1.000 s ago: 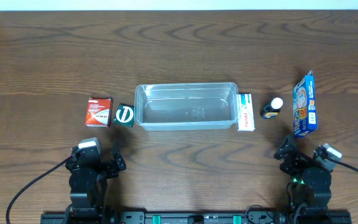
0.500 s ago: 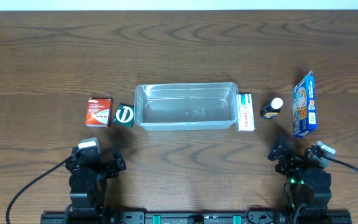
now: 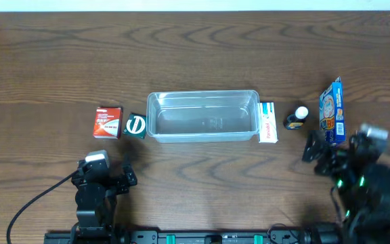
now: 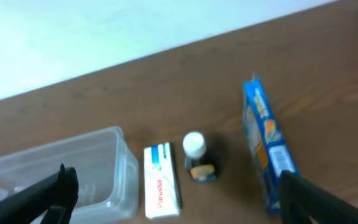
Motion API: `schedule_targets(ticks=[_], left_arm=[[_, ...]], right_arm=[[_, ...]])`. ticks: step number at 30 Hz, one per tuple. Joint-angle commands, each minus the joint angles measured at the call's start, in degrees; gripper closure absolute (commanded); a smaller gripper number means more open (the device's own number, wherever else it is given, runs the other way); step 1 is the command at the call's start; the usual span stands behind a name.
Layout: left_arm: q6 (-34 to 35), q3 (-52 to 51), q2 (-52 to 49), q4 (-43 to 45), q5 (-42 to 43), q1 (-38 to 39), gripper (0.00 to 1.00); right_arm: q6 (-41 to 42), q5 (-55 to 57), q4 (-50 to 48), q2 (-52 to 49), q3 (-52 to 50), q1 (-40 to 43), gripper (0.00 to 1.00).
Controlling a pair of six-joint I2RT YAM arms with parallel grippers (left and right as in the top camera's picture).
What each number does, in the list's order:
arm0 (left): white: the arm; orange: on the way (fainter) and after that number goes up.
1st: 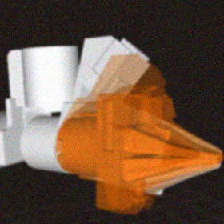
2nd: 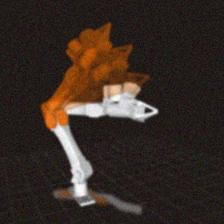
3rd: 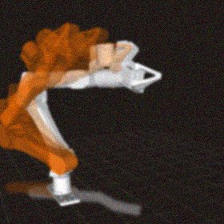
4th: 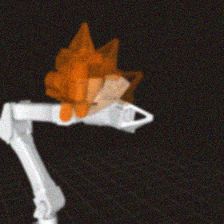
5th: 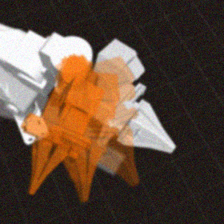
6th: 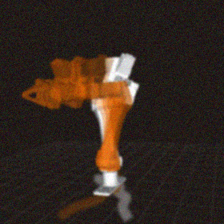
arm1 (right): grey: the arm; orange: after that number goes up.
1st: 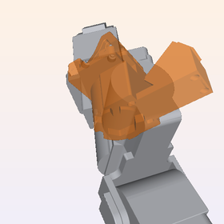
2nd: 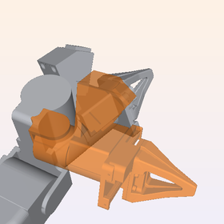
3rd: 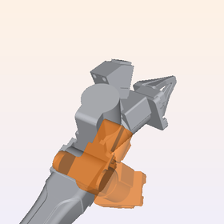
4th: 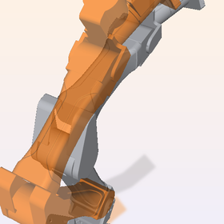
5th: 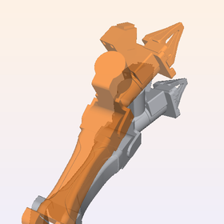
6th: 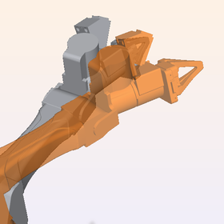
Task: Pack container
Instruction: 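Grasp the tall blue box from the top with the right gripper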
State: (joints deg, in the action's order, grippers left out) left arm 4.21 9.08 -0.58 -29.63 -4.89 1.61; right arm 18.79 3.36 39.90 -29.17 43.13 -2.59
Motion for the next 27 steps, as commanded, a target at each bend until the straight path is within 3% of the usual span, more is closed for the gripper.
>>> schedule_targets(ticks=[1, 6, 11, 20, 27], left_arm=[[-0.52, -0.42, 0.35, -0.07, -0.07, -0.31, 0.02], [-0.55, -0.39, 0.35, -0.07, -0.07, -0.31, 0.02], [-0.55, -0.39, 0.35, -0.07, -0.07, -0.31, 0.02], [-0.52, -0.39, 0.35, -0.07, -0.07, -0.31, 0.02], [-0.52, -0.39, 0.35, -0.07, -0.07, -0.31, 0.02]], right_arm=[[-2.69, 5.20, 4.59, -13.46, 10.32, 0.39, 0.01], [-5.99, 7.80, 14.19, -35.43, 27.87, 3.30, 0.01], [-6.01, 7.76, 21.53, -50.40, 38.99, 8.17, 0.01], [-6.23, 8.28, 22.88, -63.49, 40.26, 12.11, 0.02], [-5.99, 7.65, 21.53, -71.84, 40.26, 14.16, 0.19]])
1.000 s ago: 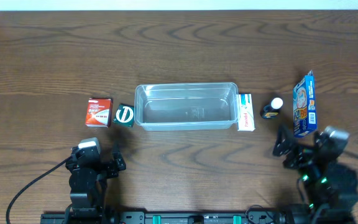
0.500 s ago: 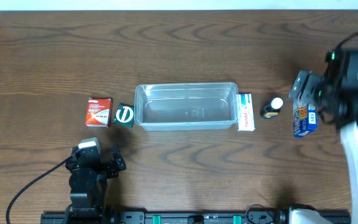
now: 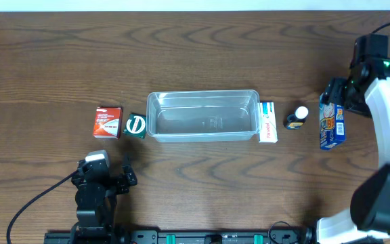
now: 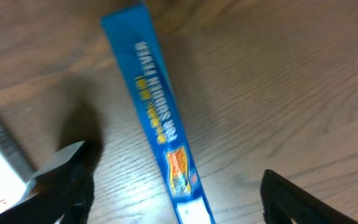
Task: Pack container
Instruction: 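Grasp the tall blue box from the top with the right gripper, then lift the blue box and lower it into the clear container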
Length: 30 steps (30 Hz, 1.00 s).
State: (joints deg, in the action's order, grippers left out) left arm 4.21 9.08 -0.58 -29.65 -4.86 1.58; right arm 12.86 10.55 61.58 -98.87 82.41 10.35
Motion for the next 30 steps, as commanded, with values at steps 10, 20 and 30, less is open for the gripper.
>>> schedule_targets(ticks=[10, 20, 30], left_arm=[[-0.52, -0.42, 0.35, -0.04, -0.09, -0.28, 0.02], [-0.52, -0.42, 0.35, -0.04, -0.09, -0.28, 0.02], [-0.52, -0.42, 0.35, -0.04, -0.09, -0.28, 0.02]], right_arm=[[-0.07, -1.99, -1.90, -8.00, 0.98, 1.79, 0.50], [-0.07, -2.01, -2.01, -7.80, 0.94, 1.79, 0.62], [-0.09, -4.39, -1.40, -7.80, 0.68, 1.79, 0.86]])
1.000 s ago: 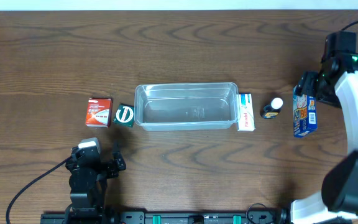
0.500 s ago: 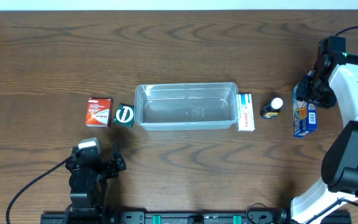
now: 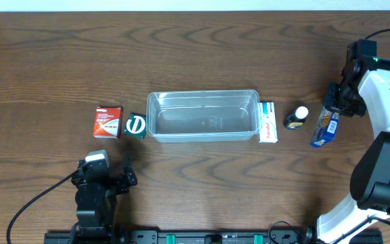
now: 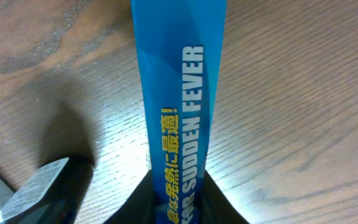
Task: Pack container
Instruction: 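Lift the blue box and lower it into the clear container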
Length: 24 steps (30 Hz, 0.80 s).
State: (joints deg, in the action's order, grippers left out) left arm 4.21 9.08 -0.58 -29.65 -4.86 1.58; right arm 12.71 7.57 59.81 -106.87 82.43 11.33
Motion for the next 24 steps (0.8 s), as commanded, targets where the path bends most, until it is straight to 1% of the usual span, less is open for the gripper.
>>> schedule_targets(ticks=[1, 5, 8, 16, 20, 24], left_arm=[[-0.55, -0.39, 0.35, -0.04, -0.09, -0.28, 0.02], [-0.52, -0.39, 0.35, -0.04, -0.09, -0.28, 0.02], [-0.55, -0.39, 0.35, -0.04, -0.09, -0.28, 0.02], [-0.55, -0.39, 0.35, -0.04, -0.09, -0.28, 0.02], [-0.52, -0.39, 0.35, -0.04, -0.09, -0.28, 0.02], [-0.52, -0.39, 0.35, -0.04, -0.09, -0.28, 0.02]], right_arm=[[0.07, -1.40, 0.46, 0.28, 0.68, 0.81, 0.87], [-0.15, -0.04, 1.81, 2.08, 1.38, 0.81, 0.91], [-0.15, -0.07, 2.43, 5.40, 2.36, 0.68, 0.91], [-0.13, -0.09, 3.30, 21.84, 3.89, -1.62, 0.95], [1.03, -1.01, 3.32, 29.09, 3.89, -5.25, 0.95], [3.10, -1.49, 2.78, 33.24, 3.89, -11.89, 0.94]])
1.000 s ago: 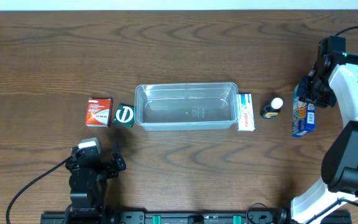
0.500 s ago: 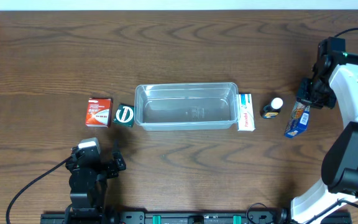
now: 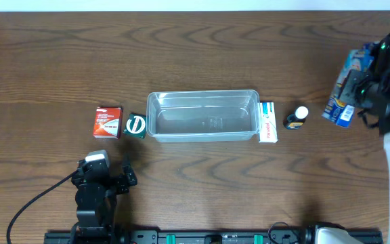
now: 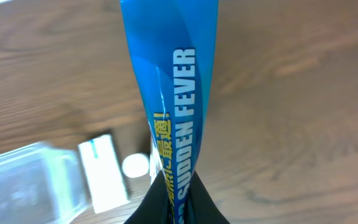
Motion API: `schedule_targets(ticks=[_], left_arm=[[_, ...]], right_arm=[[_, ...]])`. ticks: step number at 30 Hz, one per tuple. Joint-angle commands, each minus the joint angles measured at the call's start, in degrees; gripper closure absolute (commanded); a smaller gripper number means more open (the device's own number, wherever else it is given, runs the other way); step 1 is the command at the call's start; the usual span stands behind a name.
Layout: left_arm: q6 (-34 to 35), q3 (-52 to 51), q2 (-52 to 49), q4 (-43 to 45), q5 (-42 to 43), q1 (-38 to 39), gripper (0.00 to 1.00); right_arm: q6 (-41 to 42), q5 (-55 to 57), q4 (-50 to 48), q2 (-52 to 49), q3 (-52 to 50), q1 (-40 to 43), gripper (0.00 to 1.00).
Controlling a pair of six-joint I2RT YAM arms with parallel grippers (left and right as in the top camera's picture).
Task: Pack container
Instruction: 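Lift the blue box and lower it into the clear container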
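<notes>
A clear plastic container (image 3: 202, 115) lies at the table's middle. At the far right my right gripper (image 3: 359, 85) is shut on a flat blue box (image 3: 344, 90) and holds it above the table; in the right wrist view the blue box (image 4: 176, 93) reads "SUDDEN FEVER" and runs up from between the black fingers (image 4: 194, 205). A white box (image 3: 268, 121) lies against the container's right end, with a small dark bottle with a white cap (image 3: 295, 117) beside it. A red box (image 3: 107, 122) and a green box (image 3: 135, 125) lie left of the container. My left gripper (image 3: 117, 177) rests near the front left.
The table's far edge runs along the top of the overhead view. The black mounting rail (image 3: 202, 237) lies along the front edge. A cable (image 3: 36, 200) trails from the left arm to the front left.
My right gripper, shut on the blue box, has lifted it off the table and moved it a little right and farther back. The left arm has not moved.
My right gripper was open at the front right, with the blue box lying on the table beyond it. Then it stood open over the box. Then it was shut on the box at table level, and now it holds it raised.
</notes>
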State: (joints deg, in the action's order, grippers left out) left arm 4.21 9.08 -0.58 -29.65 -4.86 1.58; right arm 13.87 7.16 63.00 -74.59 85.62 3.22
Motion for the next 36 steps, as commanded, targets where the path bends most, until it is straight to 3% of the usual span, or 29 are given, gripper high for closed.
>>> schedule_targets(ticks=[1, 5, 13, 18, 27, 36], left_arm=[[-0.55, -0.39, 0.35, -0.04, -0.09, -0.28, 0.02], [-0.52, -0.42, 0.35, -0.04, -0.09, -0.28, 0.02], [-0.55, -0.39, 0.35, -0.04, -0.09, -0.28, 0.02], [-0.52, -0.39, 0.35, -0.04, -0.07, -0.28, 0.02], [-0.52, -0.39, 0.35, -0.04, -0.09, -0.28, 0.02], [-0.52, -0.39, 0.35, -0.04, -0.09, -0.28, 0.02]], right_arm=[[1.92, -1.70, -0.87, 1.25, 0.70, -5.86, 0.95], [-2.47, -5.11, -3.85, 0.33, 0.61, -14.12, 0.97], [-28.30, -6.16, -11.67, -6.23, 0.61, -29.94, 0.93], [-37.99, -5.84, -15.78, -11.80, 0.61, -37.00, 0.82], [-53.31, 1.97, -17.70, -22.53, 0.61, -39.63, 0.87], [-67.67, 5.49, -18.84, -27.08, 0.61, -39.63, 0.78]])
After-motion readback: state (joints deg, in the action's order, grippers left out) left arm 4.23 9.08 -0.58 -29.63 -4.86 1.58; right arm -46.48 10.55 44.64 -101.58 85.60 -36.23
